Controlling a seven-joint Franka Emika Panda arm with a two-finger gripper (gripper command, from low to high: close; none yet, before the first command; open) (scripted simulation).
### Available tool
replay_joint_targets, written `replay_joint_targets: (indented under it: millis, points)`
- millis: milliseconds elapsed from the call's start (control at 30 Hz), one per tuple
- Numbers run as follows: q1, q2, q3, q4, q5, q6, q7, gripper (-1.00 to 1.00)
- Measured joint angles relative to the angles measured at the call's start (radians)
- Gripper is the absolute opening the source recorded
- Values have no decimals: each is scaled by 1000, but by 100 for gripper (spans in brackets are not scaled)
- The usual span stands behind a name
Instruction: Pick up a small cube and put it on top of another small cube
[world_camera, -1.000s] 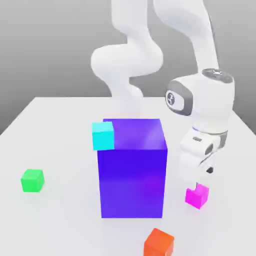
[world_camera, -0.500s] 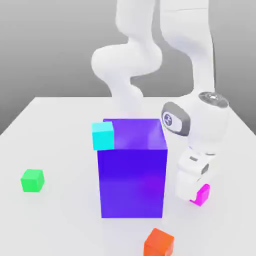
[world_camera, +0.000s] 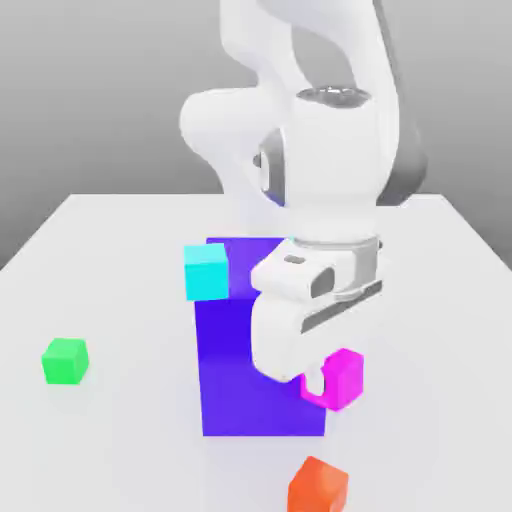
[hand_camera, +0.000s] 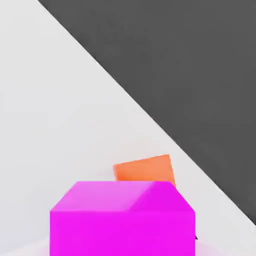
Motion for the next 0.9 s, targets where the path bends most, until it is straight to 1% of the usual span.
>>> replay_joint_targets:
  millis: [133, 167, 267, 533, 667, 900]
  points:
    - [-127, -25, -83, 67, 14, -31, -195, -100]
    - [-161, -30, -106, 69, 11, -39, -231, -100]
    - [-266, -41, -174, 23, -18, -61, -291, -100]
    - [-498, -60, -365, -156, -119, -105, -382, -100]
    - [-509, -42, -384, -174, -102, -83, -402, -100]
    - [-489, 6, -391, -172, -29, -31, -453, -100]
